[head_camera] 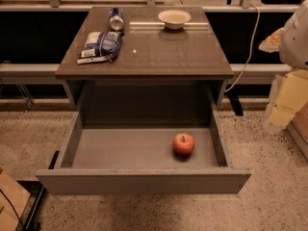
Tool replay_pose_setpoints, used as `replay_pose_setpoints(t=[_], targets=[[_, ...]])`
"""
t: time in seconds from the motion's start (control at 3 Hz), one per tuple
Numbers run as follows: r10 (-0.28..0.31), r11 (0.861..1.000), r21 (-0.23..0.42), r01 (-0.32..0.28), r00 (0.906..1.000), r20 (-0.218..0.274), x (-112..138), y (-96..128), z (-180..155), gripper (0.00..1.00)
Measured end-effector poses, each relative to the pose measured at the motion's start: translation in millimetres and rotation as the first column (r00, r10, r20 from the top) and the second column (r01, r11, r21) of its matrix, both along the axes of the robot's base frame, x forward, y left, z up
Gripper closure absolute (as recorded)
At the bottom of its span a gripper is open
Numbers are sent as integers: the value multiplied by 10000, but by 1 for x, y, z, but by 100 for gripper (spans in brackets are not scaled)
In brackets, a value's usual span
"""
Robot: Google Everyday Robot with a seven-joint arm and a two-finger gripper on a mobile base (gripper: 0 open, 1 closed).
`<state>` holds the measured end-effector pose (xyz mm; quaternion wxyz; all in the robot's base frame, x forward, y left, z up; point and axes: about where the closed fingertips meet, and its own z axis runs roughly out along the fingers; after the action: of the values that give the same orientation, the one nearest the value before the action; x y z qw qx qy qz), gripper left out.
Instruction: Pick apple from top drawer and place on counter
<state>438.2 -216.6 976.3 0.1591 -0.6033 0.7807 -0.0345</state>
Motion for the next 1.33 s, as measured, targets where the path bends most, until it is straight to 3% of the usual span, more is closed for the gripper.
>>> replay_pose_setpoints(t=[0.67,1.0,1.33], targets=[[-192,9996,221,187,9995,243,5,0,-8,0],[-453,9936,1056,397,9977,511,13,-2,-32,0],[-584,9767,2106,413,9954,758,34,-1,-66,0]])
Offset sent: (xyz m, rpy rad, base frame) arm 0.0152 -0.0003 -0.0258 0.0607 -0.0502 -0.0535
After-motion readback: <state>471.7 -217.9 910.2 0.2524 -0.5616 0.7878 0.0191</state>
